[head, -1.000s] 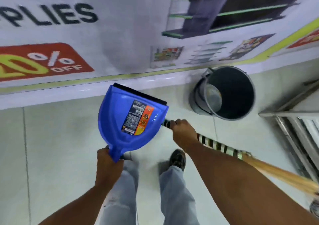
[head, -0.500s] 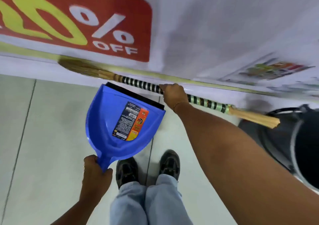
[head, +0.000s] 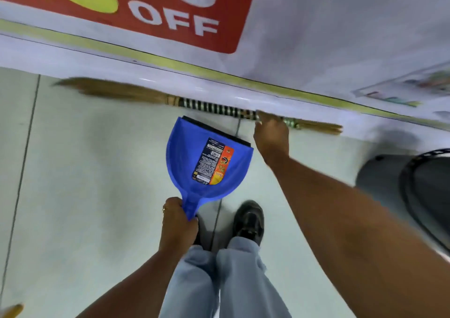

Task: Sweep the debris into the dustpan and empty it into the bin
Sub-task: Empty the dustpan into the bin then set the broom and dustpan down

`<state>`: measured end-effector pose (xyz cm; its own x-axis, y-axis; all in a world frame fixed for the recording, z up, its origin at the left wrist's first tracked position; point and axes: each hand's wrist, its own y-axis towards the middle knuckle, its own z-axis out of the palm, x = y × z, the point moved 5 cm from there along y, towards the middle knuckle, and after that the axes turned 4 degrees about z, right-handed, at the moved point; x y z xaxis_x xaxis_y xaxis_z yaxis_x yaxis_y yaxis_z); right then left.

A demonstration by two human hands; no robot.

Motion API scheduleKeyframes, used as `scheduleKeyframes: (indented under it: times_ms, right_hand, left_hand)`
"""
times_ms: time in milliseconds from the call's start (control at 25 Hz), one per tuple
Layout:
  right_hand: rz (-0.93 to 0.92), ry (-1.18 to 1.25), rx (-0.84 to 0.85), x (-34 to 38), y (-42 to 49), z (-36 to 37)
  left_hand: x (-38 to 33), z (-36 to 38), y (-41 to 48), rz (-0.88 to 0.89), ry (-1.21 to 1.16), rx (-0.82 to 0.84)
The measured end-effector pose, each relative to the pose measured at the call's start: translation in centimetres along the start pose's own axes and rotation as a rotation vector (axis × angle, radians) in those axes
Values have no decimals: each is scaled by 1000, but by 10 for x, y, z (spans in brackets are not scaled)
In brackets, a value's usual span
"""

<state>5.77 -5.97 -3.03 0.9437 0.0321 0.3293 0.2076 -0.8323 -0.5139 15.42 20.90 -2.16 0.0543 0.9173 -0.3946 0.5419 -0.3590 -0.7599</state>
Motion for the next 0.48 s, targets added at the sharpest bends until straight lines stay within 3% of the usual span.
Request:
scheduleKeyframes:
  times_ms: [280, 480]
  right_hand:
    - [462, 87, -57, -143, -176, -59]
    - [470, 134, -83, -165, -175, -43]
  left_hand:
    - [-83, 56, -60, -150, 75, 215]
    - [-102, 126, -59, -127, 84, 198]
